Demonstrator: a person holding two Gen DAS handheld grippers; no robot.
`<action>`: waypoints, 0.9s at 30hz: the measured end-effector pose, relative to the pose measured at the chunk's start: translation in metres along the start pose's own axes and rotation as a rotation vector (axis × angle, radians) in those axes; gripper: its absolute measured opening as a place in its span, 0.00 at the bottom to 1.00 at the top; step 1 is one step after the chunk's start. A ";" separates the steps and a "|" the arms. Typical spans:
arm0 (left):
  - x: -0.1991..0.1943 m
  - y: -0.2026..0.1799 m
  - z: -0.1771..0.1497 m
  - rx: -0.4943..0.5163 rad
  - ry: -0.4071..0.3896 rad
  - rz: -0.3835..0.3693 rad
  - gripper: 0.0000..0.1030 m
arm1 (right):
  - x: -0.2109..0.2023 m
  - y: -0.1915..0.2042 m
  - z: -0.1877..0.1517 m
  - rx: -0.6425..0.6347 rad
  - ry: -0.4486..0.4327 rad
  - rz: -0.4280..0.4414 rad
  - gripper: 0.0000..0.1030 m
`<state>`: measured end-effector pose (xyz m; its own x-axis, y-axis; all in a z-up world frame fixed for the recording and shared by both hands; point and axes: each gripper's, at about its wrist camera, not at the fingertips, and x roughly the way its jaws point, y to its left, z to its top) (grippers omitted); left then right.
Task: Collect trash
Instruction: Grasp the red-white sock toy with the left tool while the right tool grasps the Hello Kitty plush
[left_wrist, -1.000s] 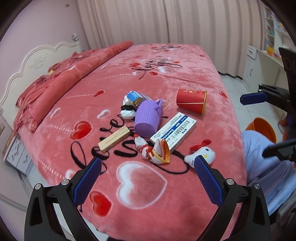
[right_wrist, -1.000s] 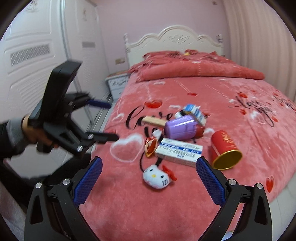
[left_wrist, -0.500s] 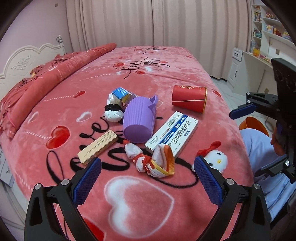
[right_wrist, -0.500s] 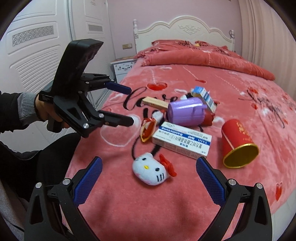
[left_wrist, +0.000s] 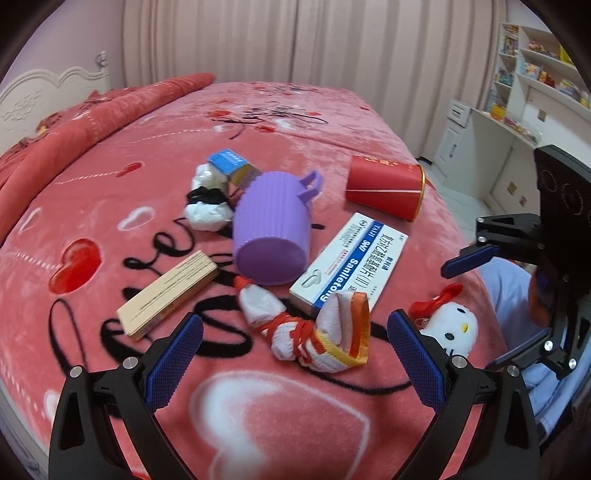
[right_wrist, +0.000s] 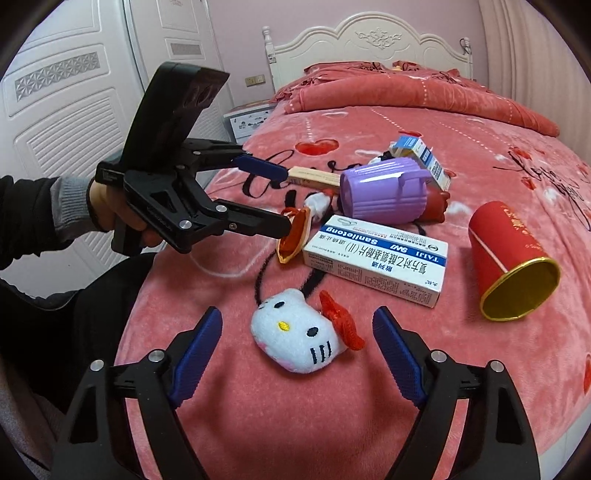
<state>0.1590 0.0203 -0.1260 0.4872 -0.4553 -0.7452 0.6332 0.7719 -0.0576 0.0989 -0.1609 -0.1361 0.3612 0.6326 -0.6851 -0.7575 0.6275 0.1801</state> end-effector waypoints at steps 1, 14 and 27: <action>0.002 0.001 0.000 0.006 0.004 -0.005 0.89 | 0.002 -0.001 0.000 0.000 0.006 -0.001 0.76; 0.023 0.006 -0.008 0.063 0.101 -0.119 0.75 | 0.012 -0.010 -0.006 0.020 0.036 0.016 0.67; 0.033 0.019 -0.011 0.039 0.119 -0.165 0.61 | 0.021 -0.008 -0.011 0.018 0.074 0.040 0.55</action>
<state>0.1808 0.0250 -0.1587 0.3024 -0.5165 -0.8011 0.7222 0.6726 -0.1611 0.1065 -0.1581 -0.1595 0.2890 0.6225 -0.7273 -0.7604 0.6108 0.2206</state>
